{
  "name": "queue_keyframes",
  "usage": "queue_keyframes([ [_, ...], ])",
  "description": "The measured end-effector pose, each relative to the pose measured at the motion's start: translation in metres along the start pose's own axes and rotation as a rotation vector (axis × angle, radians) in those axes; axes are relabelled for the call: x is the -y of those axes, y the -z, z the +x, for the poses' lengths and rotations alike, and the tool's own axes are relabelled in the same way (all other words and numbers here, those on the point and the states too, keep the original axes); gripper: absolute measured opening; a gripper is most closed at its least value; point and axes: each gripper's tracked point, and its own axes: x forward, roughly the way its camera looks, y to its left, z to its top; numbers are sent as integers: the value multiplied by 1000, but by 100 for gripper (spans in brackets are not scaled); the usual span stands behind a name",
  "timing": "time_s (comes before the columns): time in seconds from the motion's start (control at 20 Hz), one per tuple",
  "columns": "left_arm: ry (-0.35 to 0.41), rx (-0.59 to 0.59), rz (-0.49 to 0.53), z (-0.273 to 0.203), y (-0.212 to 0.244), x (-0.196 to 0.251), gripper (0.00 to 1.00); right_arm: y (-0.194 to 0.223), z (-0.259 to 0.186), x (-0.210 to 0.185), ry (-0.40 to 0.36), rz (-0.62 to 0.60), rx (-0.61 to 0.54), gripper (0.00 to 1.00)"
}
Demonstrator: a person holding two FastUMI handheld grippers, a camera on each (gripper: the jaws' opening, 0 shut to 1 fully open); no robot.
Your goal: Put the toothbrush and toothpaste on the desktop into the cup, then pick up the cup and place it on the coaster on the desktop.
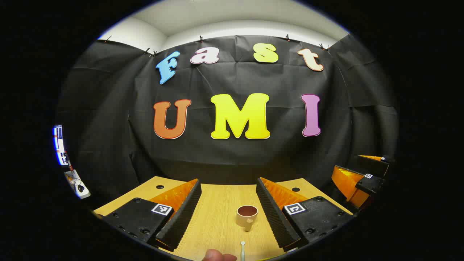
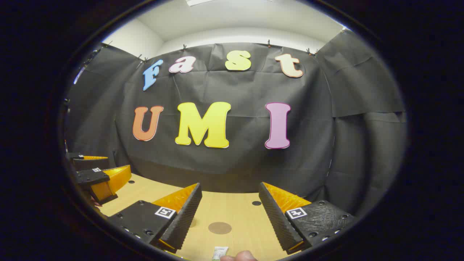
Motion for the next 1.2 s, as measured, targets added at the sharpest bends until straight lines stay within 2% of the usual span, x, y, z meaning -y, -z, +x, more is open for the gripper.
queue_keyframes([
  [0.05,3,0,2,-2,0,1,96,-2,-1,-1,0,4,3,92],
  [0.2,7,1,13,-4,2,1,96,-2,-3,1,4,5,6,97],
  [0.25,8,2,14,-5,2,3,96,-2,-4,2,5,7,6,92],
  [0.35,4,2,21,-4,2,0,96,-3,-4,2,9,9,7,97],
  [0.4,5,1,21,-4,3,0,96,-4,-5,3,11,11,8,95],
  [0.55,12,-2,20,-5,4,2,96,-3,-6,4,15,16,8,97],
  [0.65,17,-3,19,-6,4,4,96,-3,-7,5,19,19,6,95],
  [0.8,24,-2,22,-7,4,8,96,-3,-7,8,23,23,3,97],
  [0.9,28,-2,23,-7,5,8,96,-1,-7,8,22,26,-4,95],
  [0.95,30,-3,24,-6,5,9,96,0,-7,8,24,25,-8,97],
  [1.0,32,-5,24,-6,5,9,96,0,-7,10,25,27,-10,95],
  [1.05,34,-6,25,-6,5,11,88,0,-7,9,27,28,-9,95],
  [1.1,34,-6,26,-5,6,12,88,-1,-6,11,29,28,-8,95],
  [1.15,35,-8,26,-5,7,12,96,0,-6,10,27,28,-8,95],
  [1.2,36,-11,25,-4,7,12,96,0,-5,11,26,19,-9,95],
])
